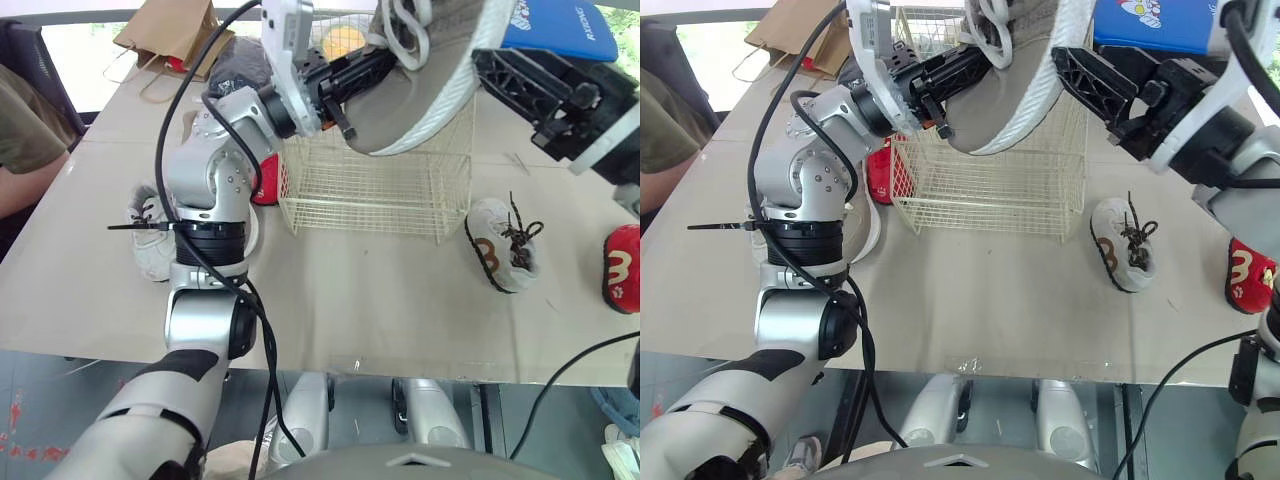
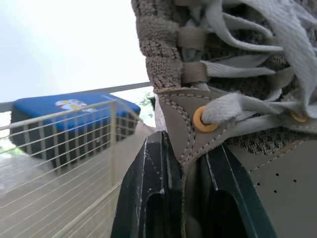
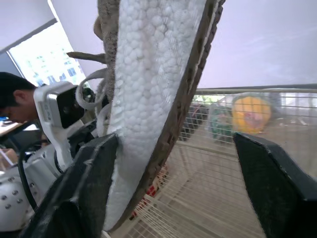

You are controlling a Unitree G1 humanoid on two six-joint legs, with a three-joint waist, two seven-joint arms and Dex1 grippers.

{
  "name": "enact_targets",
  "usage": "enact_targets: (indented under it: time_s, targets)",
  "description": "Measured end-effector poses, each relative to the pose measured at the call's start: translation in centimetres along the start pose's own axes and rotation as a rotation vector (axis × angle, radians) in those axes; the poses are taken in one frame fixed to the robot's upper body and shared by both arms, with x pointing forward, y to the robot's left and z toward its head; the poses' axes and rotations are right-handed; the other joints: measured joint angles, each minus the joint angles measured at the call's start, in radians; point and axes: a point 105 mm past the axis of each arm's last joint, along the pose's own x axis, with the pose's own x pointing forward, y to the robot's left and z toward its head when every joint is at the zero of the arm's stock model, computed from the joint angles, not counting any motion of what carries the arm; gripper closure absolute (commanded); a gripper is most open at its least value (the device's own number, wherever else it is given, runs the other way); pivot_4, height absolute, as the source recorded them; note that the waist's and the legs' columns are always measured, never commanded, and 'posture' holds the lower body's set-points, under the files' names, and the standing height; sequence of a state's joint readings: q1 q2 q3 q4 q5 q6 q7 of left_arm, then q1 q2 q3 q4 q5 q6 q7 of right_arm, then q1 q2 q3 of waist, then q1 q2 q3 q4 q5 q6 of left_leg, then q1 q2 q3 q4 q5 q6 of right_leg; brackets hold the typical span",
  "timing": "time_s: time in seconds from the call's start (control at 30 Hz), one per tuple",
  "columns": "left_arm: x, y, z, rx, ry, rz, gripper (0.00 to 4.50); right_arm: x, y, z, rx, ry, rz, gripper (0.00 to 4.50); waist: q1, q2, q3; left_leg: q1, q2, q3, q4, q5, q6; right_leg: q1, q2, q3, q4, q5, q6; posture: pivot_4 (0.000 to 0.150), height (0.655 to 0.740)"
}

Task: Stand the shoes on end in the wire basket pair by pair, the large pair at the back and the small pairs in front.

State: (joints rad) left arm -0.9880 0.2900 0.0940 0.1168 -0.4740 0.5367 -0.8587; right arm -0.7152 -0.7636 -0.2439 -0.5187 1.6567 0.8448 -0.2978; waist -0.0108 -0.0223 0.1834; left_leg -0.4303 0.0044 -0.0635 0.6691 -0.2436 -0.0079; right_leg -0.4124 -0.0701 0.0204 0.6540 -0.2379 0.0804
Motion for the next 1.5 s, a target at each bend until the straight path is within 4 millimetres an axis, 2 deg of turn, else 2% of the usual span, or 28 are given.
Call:
enact_targets:
  time_s: [0.13,0.2,0.23,0.3,0.43,0.47,0.53,0.6,0.77,0.8,1.0,1.07,1.17,1.23,1.27,1.3,1.4,1.5]
  targets:
    - [-0.4,0.2,-0.3,0.03,0.017,0.017,4.41,0.3,0.6,-0.3,0.05,0.011,0.034,4.35,-0.002,0.0,0.0,0.0,0.0,-0.001,0.0,0.0,0.0,0.0,0.0,-0.001,0.0,0.0,0.0,0.15,0.74]
    - [-0.5,0.0,0.0,0.05,0.011,0.015,4.41,0.2,1.0,-0.2,0.087,0.011,0.079,4.5,-0.003,0.0,0.0,0.0,0.0,-0.001,0.0,0.0,0.0,0.0,0.0,-0.001,0.0,0.0,0.0,0.15,0.74]
    - [-0.6,-0.1,0.3,0.064,0.005,0.011,4.41,0.2,1.2,0.1,0.105,0.002,0.098,3.99,-0.003,0.0,0.0,0.001,0.0,-0.001,0.0,0.0,0.0,0.0,0.0,-0.001,-0.001,0.0,0.0,0.15,0.74]
    - [-0.6,-0.2,0.6,0.082,-0.003,0.009,4.41,0.1,1.5,0.3,0.128,-0.011,0.118,3.4,-0.003,0.0,0.0,0.001,0.0,-0.001,0.0,0.0,0.001,0.0,0.0,-0.001,-0.001,0.0,0.0,0.15,0.74]
    - [-0.8,-0.1,0.2,0.091,0.012,0.02,4.44,0.1,2.0,0.1,0.156,0.008,0.15,1.4,-0.004,0.0,0.0,0.002,0.0,-0.001,0.0,-0.001,0.002,0.0,0.0,-0.001,-0.001,0.0,0.0,0.15,0.74]
    - [-0.9,0.0,0.0,0.097,0.024,0.026,4.44,0.2,2.0,-0.1,0.164,0.019,0.15,1.08,-0.004,0.0,0.0,0.002,0.0,-0.001,0.0,-0.001,0.002,0.0,0.0,-0.001,-0.001,0.0,0.0,0.15,0.74]
    - [-0.9,0.0,-0.1,0.102,0.03,0.028,4.44,0.2,2.0,-0.3,0.173,0.026,0.151,1.08,-0.003,0.0,0.0,0.002,0.0,-0.001,0.0,-0.002,0.004,0.0,0.0,-0.001,-0.001,0.0,0.0,0.15,0.74]
    - [-0.8,-0.1,0.0,0.12,0.029,0.027,4.44,0.3,1.7,-0.3,0.175,0.035,0.13,1.72,-0.003,0.0,0.0,0.001,0.0,-0.001,0.0,-0.002,0.003,0.0,0.0,-0.001,-0.001,0.0,0.0,0.15,0.74]
    - [-0.8,0.0,0.0,0.144,0.03,0.031,4.44,0.7,1.0,-0.4,0.151,0.055,0.088,4.08,-0.004,0.0,0.0,0.001,0.0,-0.001,0.0,-0.002,0.003,0.0,0.0,-0.001,-0.001,0.0,0.0,0.15,0.74]
    - [-0.9,0.0,0.0,0.145,0.033,0.032,4.44,0.7,1.0,-0.4,0.139,0.056,0.083,4.37,-0.005,0.0,0.0,0.001,0.0,-0.001,0.0,-0.002,0.003,0.0,0.0,-0.001,-0.001,0.0,0.0,0.15,0.74]
    - [-2.0,0.4,-0.6,0.152,0.06,0.059,4.44,1.4,0.8,-1.4,0.086,0.079,0.073,4.45,-0.005,0.0,0.0,0.002,0.001,-0.001,0.0,-0.002,0.004,0.0,0.0,0.0,-0.001,0.0,0.0,0.15,0.74]
    - [-2.5,0.3,0.0,0.119,0.03,0.061,3.43,1.6,1.3,-1.1,0.075,0.063,0.111,4.5,-0.005,0.0,0.0,0.001,0.001,-0.001,0.0,-0.002,0.004,0.0,0.0,0.0,-0.001,0.0,0.0,0.15,0.74]
    - [-3.0,-0.1,1.1,0.063,-0.011,0.061,2.2,2.0,1.7,0.0,0.037,0.021,0.168,4.5,-0.004,0.0,0.0,0.001,0.0,-0.001,0.0,-0.002,0.003,0.0,0.0,-0.001,-0.001,0.0,0.0,0.15,0.74]
    - [-3.3,-0.7,1.8,0.003,-0.029,0.072,1.12,2.4,1.6,0.5,0.02,-0.008,0.206,4.5,-0.003,0.0,0.0,0.001,0.0,-0.001,0.0,-0.002,0.003,0.0,0.0,-0.001,-0.001,0.0,0.0,0.15,0.74]
    - [-3.3,-0.7,1.8,0.0,-0.029,0.072,0.99,2.4,1.5,0.5,0.02,-0.01,0.206,4.5,-0.003,0.0,0.0,0.001,0.0,-0.001,0.0,-0.002,0.003,0.0,0.0,-0.001,-0.001,0.0,0.0,0.15,0.74]
    - [-3.6,-0.9,1.9,-0.028,-0.034,0.079,0.49,2.5,1.5,0.6,0.019,-0.02,0.225,4.5,-0.004,0.0,0.0,0.001,0.0,-0.001,0.0,-0.002,0.003,0.0,0.0,-0.001,-0.001,0.0,0.0,0.15,0.74]
    - [-4.7,-1.5,1.5,-0.069,-0.001,0.109,0.49,2.8,0.9,1.2,0.01,-0.041,0.253,4.5,-0.007,0.0,0.0,0.002,0.0,-0.001,0.0,-0.002,0.003,0.0,0.0,0.0,-0.001,0.0,0.0,0.15,0.74]
    - [-5.9,-1.1,1.4,-0.079,0.029,0.162,0.49,3.2,0.4,1.7,0.002,-0.067,0.267,4.5,-0.007,0.0,0.0,0.003,0.001,-0.001,0.0,-0.002,0.003,0.0,0.001,0.0,0.0,0.0,0.0,0.15,0.74]
